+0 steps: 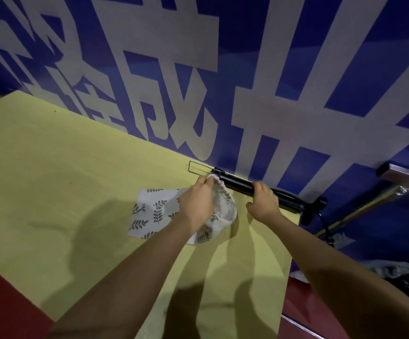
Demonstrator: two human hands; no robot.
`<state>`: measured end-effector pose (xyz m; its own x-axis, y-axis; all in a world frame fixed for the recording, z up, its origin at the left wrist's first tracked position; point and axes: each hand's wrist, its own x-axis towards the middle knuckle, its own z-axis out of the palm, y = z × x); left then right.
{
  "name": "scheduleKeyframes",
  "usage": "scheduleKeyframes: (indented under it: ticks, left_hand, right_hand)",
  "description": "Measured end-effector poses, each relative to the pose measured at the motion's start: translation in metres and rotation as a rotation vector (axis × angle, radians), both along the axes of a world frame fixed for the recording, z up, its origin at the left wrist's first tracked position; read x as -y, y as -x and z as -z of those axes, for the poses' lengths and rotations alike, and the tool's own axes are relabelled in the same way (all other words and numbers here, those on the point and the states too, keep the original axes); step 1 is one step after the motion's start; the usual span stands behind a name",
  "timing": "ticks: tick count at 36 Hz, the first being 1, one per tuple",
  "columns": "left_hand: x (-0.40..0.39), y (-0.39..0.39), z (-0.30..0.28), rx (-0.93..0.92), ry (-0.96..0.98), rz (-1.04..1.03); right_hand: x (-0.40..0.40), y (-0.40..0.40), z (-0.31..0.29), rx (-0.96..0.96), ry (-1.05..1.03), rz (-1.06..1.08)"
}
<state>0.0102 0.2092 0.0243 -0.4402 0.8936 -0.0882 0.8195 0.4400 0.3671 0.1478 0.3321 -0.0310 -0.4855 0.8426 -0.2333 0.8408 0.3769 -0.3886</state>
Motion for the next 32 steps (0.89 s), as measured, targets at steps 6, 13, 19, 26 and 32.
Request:
scheduleKeyframes:
  ticks: [6, 13, 19, 26, 32]
  left_hand:
    - [-0.01, 0.005, 0.013, 0.044, 0.055, -0.011]
    - [-0.011, 0.011, 0.027, 0.048, 0.059, -0.017]
    - [-0.003, 0.015, 0.029, 0.032, 0.075, -0.021]
    - [0.01, 0.013, 0.022, 0.034, 0.087, -0.034]
    - [0.023, 0.009, 0.008, 0.101, 0.074, -0.069]
  right_hand:
    - [-0.019, -0.008, 0.027, 0.104, -0.023, -0.018]
    - [-0.019, -0.001, 0.032, 0.271, -0.236, -0.14]
    - [-0.011, 0.005, 0.033, 0.283, -0.316, -0.184]
    - [-0.005, 0.005, 0.011, 0.314, -0.376, -0.295]
    - [0.017, 0.002, -0.028, 0.032, -0.337, -0.198]
